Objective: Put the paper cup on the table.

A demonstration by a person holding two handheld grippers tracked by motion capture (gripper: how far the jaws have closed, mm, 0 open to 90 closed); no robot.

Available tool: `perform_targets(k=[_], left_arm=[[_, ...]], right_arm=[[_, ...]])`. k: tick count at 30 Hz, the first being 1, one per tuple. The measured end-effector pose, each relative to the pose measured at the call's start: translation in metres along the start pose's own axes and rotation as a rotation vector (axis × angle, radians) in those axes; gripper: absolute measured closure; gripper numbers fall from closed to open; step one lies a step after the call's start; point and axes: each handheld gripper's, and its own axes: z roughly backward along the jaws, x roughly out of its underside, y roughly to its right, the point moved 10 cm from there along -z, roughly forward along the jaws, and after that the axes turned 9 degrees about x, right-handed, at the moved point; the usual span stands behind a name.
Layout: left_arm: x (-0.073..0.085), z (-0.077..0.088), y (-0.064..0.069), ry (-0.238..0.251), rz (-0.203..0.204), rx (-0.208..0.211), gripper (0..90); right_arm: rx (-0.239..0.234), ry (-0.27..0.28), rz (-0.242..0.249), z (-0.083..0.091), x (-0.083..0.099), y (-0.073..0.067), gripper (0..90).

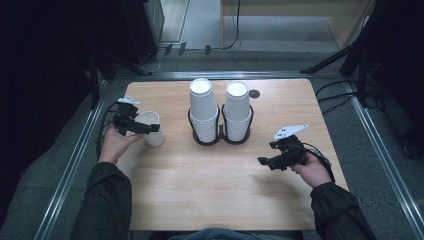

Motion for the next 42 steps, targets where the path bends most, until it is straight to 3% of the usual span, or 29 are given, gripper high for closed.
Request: perform_targets(k=[9, 14, 23, 29, 33, 37, 40, 42], left_arm=[[-0.008, 0.014, 0.007, 0.022, -0.005, 0.008, 1.2], [-0.008, 0.024, 0.008, 0.032, 0.006, 0.034, 1.2], [-0.014, 0.046, 0.014, 0.058, -0.002, 0.027, 1.2], [-0.017, 0.05, 0.027, 0.056, -0.03, 0.047, 1.2], [-0.019, 0.051, 0.037, 0.051, -0.037, 0.067, 1.2], [-0.022, 0.048, 0.05, 0.041, -0.047, 0.099, 1.2], [-0.024, 0.043, 0.056, 0.032, -0.051, 0.084, 1.2], [-0.026, 0.039, 0.063, 0.036, -0.049, 0.1, 1.2]], right_arm=[[-0.001, -0.001, 0.001, 0.0, 0.0, 0.0, 23.1], [-0.002, 0.002, 0.0, 0.001, 0.0, 0.001, 23.1], [-0.008, 0.005, 0.004, 0.0, -0.001, 0.001, 23.1], [-0.011, 0.01, -0.001, 0.001, -0.003, 0.001, 23.1], [-0.052, 0.05, -0.026, 0.006, -0.009, -0.004, 23.1], [-0.052, 0.064, -0.04, 0.008, -0.011, -0.003, 23.1], [-0.047, 0.065, -0.034, 0.008, -0.011, -0.002, 23.1], [-0.047, 0.07, -0.034, 0.009, -0.012, -0.002, 23.1]])
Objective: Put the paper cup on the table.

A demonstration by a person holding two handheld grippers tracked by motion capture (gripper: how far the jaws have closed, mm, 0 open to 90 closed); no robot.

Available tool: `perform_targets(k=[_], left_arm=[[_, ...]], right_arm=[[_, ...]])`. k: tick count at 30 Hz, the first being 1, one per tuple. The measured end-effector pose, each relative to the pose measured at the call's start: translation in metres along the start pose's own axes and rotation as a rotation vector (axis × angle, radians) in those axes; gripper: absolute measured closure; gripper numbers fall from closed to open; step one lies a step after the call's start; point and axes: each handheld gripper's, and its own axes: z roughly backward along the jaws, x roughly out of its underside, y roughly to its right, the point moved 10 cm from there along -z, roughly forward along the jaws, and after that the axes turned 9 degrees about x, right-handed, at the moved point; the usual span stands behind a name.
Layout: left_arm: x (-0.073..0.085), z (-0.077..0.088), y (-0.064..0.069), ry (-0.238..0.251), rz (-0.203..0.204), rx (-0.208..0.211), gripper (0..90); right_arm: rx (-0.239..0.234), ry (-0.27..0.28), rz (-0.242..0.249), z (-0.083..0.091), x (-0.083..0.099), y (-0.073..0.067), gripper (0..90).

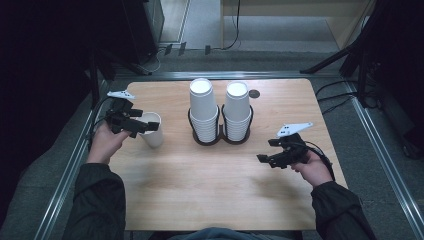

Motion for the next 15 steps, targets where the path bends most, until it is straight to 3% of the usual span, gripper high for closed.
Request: perform_targets(k=[3, 6, 12, 15], left_arm=[[-0.003, -0.006, 0.009, 0.006, -0.021, 0.014, 1.2], [-0.002, -0.013, 0.021, -0.006, -0.068, 0.038, 1.2], [-0.009, -0.027, 0.046, 0.0, -0.089, 0.061, 1.2], [-0.007, -0.038, 0.058, -0.022, -0.113, 0.06, 1.2]], right_arm=[[0.004, 0.009, 0.001, 0.001, -0.002, 0.001, 23.1], [0.006, 0.017, 0.004, 0.002, -0.004, 0.0, 23.1], [0.009, 0.031, 0.005, 0.001, -0.009, -0.001, 23.1], [0.007, 0.035, 0.004, 0.001, -0.011, 0.0, 23.1]])
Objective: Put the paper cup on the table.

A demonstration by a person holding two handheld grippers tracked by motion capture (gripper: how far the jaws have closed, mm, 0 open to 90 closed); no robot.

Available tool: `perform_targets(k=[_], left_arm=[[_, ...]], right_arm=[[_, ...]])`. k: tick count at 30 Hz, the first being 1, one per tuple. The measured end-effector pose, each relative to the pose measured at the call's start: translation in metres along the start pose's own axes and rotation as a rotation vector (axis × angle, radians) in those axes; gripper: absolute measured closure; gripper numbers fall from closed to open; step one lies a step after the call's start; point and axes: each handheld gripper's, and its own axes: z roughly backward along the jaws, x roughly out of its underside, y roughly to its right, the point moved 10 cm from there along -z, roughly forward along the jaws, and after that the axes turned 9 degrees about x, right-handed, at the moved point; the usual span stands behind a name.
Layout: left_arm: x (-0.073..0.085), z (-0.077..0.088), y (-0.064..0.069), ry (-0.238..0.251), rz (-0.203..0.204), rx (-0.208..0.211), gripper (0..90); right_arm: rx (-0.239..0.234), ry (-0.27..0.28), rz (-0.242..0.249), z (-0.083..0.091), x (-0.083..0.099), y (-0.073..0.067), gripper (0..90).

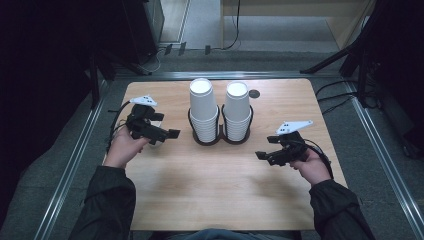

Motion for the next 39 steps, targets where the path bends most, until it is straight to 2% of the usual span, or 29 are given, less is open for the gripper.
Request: perform_targets(k=[3, 5, 6, 10, 15, 20, 29, 33, 39], left_arm=[[0.002, -0.011, 0.008, -0.006, -0.013, 0.009, 1.2], [0.003, -0.019, 0.014, 0.017, 0.012, 0.056, 1.2], [0.003, -0.023, 0.016, 0.022, 0.028, 0.066, 1.2], [0.01, -0.036, 0.018, -0.001, 0.006, 0.028, 1.2], [0.014, -0.046, 0.022, 0.01, -0.005, 0.015, 1.2], [0.022, -0.057, 0.024, -0.016, -0.021, -0.013, 1.2], [0.027, -0.08, 0.037, -0.03, -0.045, -0.01, 1.2], [0.03, -0.089, 0.041, -0.026, -0.041, -0.007, 1.2], [0.036, -0.105, 0.048, -0.03, -0.053, 0.018, 1.2]], right_arm=[[-0.002, 0.005, 0.006, -0.001, -0.002, 0.0, 23.1], [-0.002, 0.005, 0.011, -0.002, -0.004, 0.0, 23.1], [-0.006, 0.005, 0.013, -0.003, -0.004, -0.001, 23.1], [-0.012, 0.003, 0.023, -0.006, -0.006, -0.002, 23.1], [-0.022, 0.002, 0.032, -0.009, -0.009, -0.004, 23.1], [-0.025, 0.002, 0.039, -0.011, -0.011, -0.006, 23.1], [-0.033, -0.001, 0.034, -0.014, -0.012, -0.011, 23.0], [-0.033, -0.007, 0.047, -0.015, -0.01, -0.013, 23.0], [-0.031, -0.015, 0.052, -0.017, -0.008, -0.015, 23.0]])
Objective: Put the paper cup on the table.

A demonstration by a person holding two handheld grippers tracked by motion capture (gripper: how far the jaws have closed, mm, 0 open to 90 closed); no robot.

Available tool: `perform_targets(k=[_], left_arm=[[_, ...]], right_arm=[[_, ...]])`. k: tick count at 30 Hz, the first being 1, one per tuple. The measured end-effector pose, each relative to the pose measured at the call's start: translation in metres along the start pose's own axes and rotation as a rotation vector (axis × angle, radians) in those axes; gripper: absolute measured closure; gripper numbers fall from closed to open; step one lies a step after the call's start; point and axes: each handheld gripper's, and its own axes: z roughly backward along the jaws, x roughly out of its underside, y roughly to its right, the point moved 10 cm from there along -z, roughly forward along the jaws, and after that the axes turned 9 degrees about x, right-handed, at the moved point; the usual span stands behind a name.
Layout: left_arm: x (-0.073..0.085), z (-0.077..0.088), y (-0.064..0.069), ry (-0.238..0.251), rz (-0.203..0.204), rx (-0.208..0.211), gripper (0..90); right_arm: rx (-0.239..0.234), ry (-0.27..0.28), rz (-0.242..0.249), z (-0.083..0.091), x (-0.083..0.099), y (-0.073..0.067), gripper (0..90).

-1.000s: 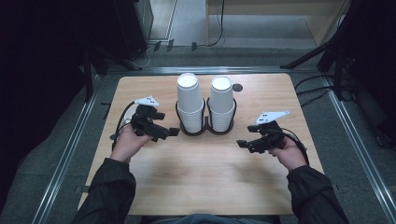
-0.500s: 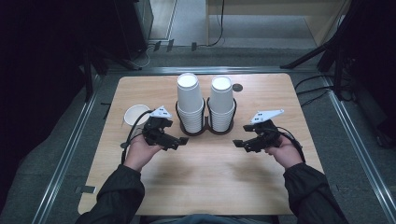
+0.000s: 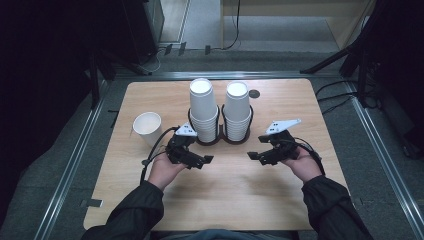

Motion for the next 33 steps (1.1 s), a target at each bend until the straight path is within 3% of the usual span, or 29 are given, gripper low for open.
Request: perform_targets(k=[10, 18, 23, 27, 33], left_arm=[[-0.002, -0.019, 0.01, -0.037, -0.058, 0.007, 1.2], [-0.009, -0.024, 0.018, -0.014, -0.047, 0.068, 1.2], [-0.01, -0.023, 0.015, -0.015, -0.032, 0.057, 1.2], [-0.009, -0.024, 0.015, -0.034, -0.056, 0.046, 1.2], [-0.01, -0.021, 0.015, -0.031, -0.05, 0.045, 1.2]], right_arm=[[-0.001, -0.007, -0.006, 0.0, 0.005, -0.004, 22.3], [0.002, -0.019, -0.011, -0.001, 0.009, -0.007, 22.0], [0.002, -0.024, -0.012, -0.001, 0.01, -0.009, 22.0], [0.003, -0.025, -0.003, -0.001, 0.011, -0.009, 22.0], [0.002, -0.037, 0.004, -0.001, 0.013, -0.009, 22.0]])
